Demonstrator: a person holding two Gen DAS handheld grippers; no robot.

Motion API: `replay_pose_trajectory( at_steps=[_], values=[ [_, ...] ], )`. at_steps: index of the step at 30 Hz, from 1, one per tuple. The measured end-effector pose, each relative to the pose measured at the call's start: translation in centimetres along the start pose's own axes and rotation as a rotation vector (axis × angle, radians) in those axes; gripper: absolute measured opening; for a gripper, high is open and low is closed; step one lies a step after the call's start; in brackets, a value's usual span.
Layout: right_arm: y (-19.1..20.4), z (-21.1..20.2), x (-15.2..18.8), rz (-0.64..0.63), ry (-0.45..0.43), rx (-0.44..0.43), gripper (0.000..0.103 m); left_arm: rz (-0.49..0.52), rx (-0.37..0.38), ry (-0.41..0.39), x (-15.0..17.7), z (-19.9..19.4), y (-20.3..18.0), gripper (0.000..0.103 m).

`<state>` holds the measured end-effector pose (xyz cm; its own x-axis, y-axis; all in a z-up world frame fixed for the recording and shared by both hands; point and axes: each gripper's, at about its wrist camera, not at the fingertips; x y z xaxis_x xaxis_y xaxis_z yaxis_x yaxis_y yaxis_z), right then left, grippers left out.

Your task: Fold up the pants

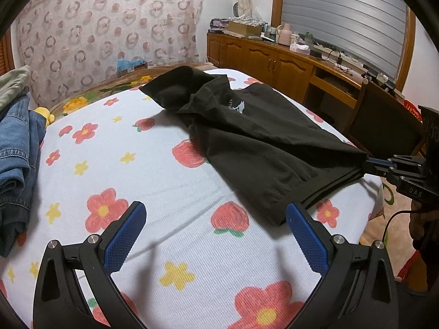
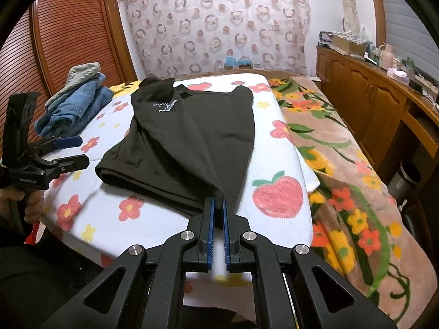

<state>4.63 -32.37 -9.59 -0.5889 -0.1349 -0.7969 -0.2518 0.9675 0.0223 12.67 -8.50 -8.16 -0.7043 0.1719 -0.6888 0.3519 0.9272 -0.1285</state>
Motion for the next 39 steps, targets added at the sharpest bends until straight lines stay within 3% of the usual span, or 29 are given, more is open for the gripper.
replay_pose_trajectory(
  at_steps=[8,12,15,30,39],
  values=[
    [0.4,-1.2,-0.8,-0.034,-0.029,0.025,0.01,0.0,0.0,-0.009,-0.3,-0.2,0.2,0.102],
    [0.2,-1.6,-1.4,-0.038,-0.05,0.043,0.023,-0.013,0.001,-0.017,-1.0,-0.1,0.9,0.102],
    [0.3,-1.2,-2.1,-0.054,-0.06,0.038,0.026,-0.018,-0.007,-0.019,-1.8,0.2,1.5,0.102],
    [3.6,4.7,-7.9,-0.174,-0.086,-0.082,0.028,-0.045,-0.038,-0.056,-5.0,1.5,5.6,0.102],
    [4.9,8.5,-10.6,-0.21,-0.072,-0.116,0.028,-0.054,-0.03,-0.071,-5.4,1.5,7.3,0.102]
  ],
)
Point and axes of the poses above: each gripper's, at about its wrist camera, not at the fingertips, and z roughly the way its jaws point, y to its left, x to its underside, and after that the axes turned 7 degrees about -z, right-handed
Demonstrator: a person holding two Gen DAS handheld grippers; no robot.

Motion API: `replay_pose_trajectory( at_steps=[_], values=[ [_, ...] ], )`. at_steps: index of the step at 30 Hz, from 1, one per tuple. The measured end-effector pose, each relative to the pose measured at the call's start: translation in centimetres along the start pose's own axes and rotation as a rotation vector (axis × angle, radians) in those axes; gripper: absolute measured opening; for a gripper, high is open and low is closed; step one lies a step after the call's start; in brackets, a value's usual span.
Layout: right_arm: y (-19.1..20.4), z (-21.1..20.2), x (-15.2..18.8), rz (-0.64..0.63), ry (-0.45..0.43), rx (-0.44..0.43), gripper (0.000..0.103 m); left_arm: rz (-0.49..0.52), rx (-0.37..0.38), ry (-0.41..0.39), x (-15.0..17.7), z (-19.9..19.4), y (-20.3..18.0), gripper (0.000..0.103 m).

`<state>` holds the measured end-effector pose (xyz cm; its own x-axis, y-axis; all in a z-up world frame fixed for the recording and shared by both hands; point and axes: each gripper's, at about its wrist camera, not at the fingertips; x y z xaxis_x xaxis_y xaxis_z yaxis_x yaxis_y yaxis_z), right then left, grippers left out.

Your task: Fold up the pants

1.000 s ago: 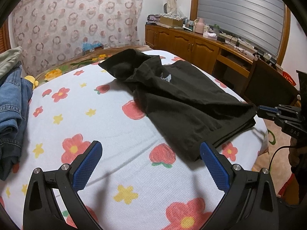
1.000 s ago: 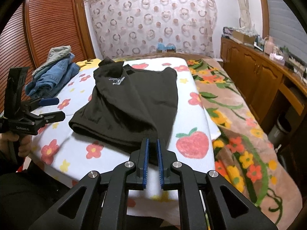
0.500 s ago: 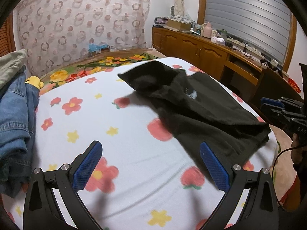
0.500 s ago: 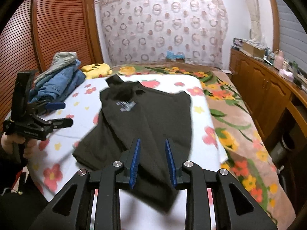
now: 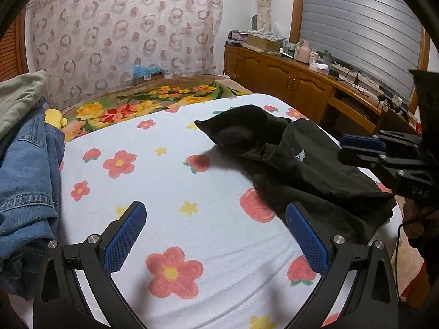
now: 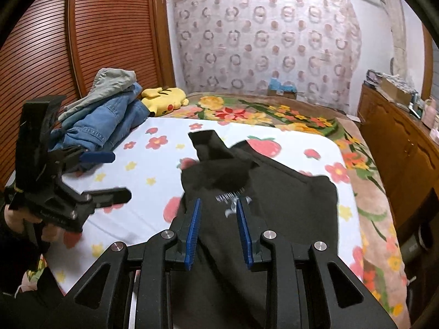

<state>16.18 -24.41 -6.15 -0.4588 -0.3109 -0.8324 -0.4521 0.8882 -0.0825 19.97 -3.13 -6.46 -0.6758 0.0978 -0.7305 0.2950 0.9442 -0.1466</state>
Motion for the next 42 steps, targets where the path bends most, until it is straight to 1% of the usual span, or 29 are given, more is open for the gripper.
replay_pose_trajectory(
  at_steps=[7,12,24,25,26,27,30,34,38,42],
  values=[
    [0.6,2.9,-1.3,-0.053,0.036,-0.021,0.028,-0.005,0.011,-0.007,0.0,-0.3,0.6,0.102],
    [0.5,3.9,-1.9,-0.059,0.065,-0.029,0.028,-0.014,0.016,-0.004,0.1,-0.1,1.1,0.102],
    [1.0,6.3,-2.9,-0.102,0.145,-0.005,0.027,-0.003,0.016,0.014,0.4,0.5,0.9,0.102],
    [1.1,6.2,-3.0,-0.108,0.143,-0.007,0.022,-0.003,0.015,0.015,0.5,0.5,0.8,0.102],
    [1.3,6.2,-3.1,-0.114,0.142,-0.011,0.009,-0.004,0.014,0.014,0.5,0.5,0.8,0.102],
    [1.2,6.0,-3.1,-0.117,0.135,-0.01,0.007,-0.005,0.014,0.014,0.5,0.5,0.8,0.102],
    [0.1,4.8,-3.2,-0.1,0.094,0.001,0.003,-0.004,0.012,0.015,0.6,0.5,0.8,0.102],
    [-2.7,3.0,-3.4,-0.056,0.057,0.05,0.002,0.001,0.01,0.018,0.7,0.7,0.6,0.102],
    [-5.4,1.7,-3.0,-0.032,0.051,0.126,0.002,0.008,0.011,0.021,0.6,0.9,0.5,0.102],
    [-7.7,1.4,-2.5,-0.005,0.063,0.183,0.002,0.013,0.011,0.023,0.6,0.9,0.2,0.102]
  ],
)
Point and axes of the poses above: each gripper's, at about its wrist camera, not at the fingertips, and z roughly the way its jaws point, y to its left, x to its underside, and after that the axes turned 7 degrees about -z, right-handed
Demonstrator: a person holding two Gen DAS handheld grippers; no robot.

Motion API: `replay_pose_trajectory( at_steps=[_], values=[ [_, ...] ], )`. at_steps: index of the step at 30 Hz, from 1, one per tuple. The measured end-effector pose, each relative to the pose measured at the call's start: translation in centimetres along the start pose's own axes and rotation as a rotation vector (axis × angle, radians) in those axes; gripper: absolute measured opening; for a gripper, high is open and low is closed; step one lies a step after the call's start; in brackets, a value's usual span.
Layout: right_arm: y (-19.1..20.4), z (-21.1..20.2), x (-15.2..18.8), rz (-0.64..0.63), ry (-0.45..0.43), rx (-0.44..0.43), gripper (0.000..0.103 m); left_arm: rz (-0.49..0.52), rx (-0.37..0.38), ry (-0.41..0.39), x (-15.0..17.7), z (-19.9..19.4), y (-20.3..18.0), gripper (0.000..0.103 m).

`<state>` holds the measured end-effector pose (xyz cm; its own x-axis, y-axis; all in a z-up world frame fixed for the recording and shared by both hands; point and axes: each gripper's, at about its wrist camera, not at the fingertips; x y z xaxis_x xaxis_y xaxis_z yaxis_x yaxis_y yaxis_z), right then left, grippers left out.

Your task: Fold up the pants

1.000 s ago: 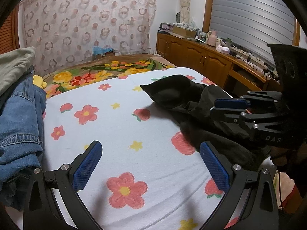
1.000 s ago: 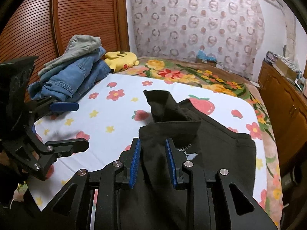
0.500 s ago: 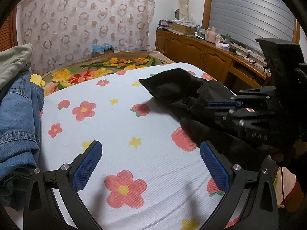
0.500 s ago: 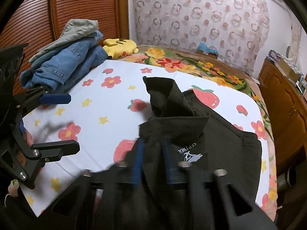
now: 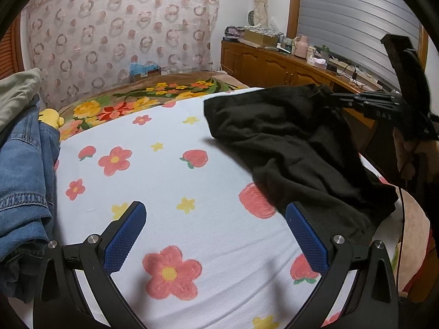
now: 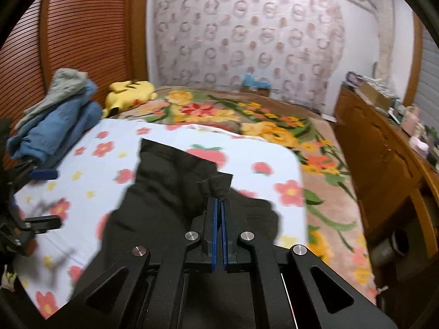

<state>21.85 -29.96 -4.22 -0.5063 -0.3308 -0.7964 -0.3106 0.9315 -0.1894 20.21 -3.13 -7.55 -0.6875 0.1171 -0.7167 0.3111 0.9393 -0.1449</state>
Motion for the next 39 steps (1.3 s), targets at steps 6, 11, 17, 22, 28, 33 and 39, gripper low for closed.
replay_pose_trajectory(
  at_steps=[6,11,17,22,28,33,39],
  values=[
    [-1.3,1.6,0.4,0.03,0.04,0.028,0.002,0.008,-0.008,0.006,0.0,-0.1,-0.2,0.102],
    [-1.0,2.6,-0.4,0.036,0.066,0.046,0.002,0.007,-0.014,0.01,-0.1,0.0,-0.4,0.102],
    [-1.3,2.1,-0.7,0.067,0.071,0.075,0.007,0.006,-0.017,0.013,-0.3,-0.1,-0.5,0.102],
    [-0.6,1.9,-0.5,0.052,0.073,0.029,0.023,0.015,-0.014,0.015,-0.3,0.0,-1.0,0.102],
    [-0.7,2.9,-0.1,0.025,0.127,0.031,0.027,0.02,-0.01,0.02,-0.2,0.1,-1.4,0.102],
    [-2.3,3.4,-0.8,0.057,0.16,0.087,0.027,0.017,-0.012,0.02,-0.2,0.1,-1.5,0.102],
    [-2.4,1.4,-0.9,0.108,0.115,0.094,0.027,0.019,-0.009,0.023,0.0,0.1,-1.8,0.102]
  ],
)
Point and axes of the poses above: each gripper's, at about its wrist camera, not at the fingertips, and z roughly the way its jaws point, y to its left, x to its underside, and after that the axes turned 7 degrees about -z, right-handed
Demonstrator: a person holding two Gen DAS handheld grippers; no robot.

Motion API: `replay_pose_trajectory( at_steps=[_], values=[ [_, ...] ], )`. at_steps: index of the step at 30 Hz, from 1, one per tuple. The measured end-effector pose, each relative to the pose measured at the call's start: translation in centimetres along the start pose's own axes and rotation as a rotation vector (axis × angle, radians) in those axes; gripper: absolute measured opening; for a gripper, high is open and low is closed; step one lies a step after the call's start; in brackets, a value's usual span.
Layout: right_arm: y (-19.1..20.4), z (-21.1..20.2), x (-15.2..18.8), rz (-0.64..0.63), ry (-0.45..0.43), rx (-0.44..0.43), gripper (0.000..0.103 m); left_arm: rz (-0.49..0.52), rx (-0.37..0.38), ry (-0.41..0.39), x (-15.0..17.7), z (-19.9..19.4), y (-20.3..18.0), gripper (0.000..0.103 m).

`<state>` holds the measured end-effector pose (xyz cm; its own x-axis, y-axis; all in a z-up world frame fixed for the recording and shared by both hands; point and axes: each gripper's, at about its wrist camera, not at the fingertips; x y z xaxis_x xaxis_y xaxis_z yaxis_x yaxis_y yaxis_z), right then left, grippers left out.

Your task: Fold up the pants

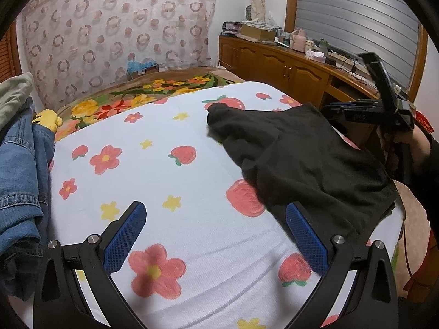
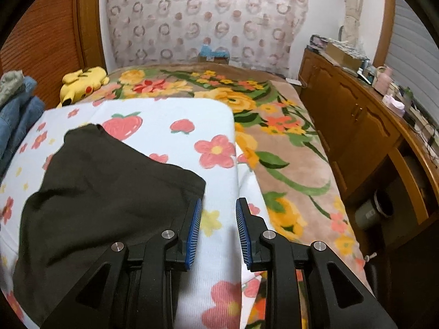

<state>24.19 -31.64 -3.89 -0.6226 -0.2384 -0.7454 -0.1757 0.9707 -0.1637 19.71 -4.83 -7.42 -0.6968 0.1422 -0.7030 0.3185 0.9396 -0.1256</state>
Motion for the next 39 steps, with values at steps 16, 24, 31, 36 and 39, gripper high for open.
replay_pose_trajectory(
  at_steps=[16,24,31,36,39],
  values=[
    [2.9,-7.9,8.5,0.018,-0.06,-0.122,0.027,0.023,0.046,0.005,1.4,-0.9,-3.1,0.102],
    [3.3,-10.6,11.4,0.024,-0.046,-0.148,0.027,0.026,0.057,0.014,3.0,-1.5,-4.5,0.102],
    [3.0,-12.1,13.0,0.054,-0.038,-0.146,0.027,0.013,0.066,0.045,4.8,-1.7,-5.4,0.102],
    [3.4,-12.7,13.8,0.082,-0.032,-0.142,0.027,0.044,0.074,0.072,5.5,-1.3,-6.6,0.102],
    [3.7,-12.8,14.0,0.098,-0.031,-0.149,0.027,0.057,0.08,0.076,5.7,-1.4,-7.1,0.102]
  ],
)
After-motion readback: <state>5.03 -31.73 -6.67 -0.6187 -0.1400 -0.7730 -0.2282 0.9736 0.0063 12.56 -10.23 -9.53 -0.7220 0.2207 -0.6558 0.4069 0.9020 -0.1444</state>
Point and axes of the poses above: each gripper's, at about its wrist camera, not at the fingertips, and z roughly the way its jaws point, y to its left, x to its underside, and after that the axes turned 7 degrees about -z, right-handed
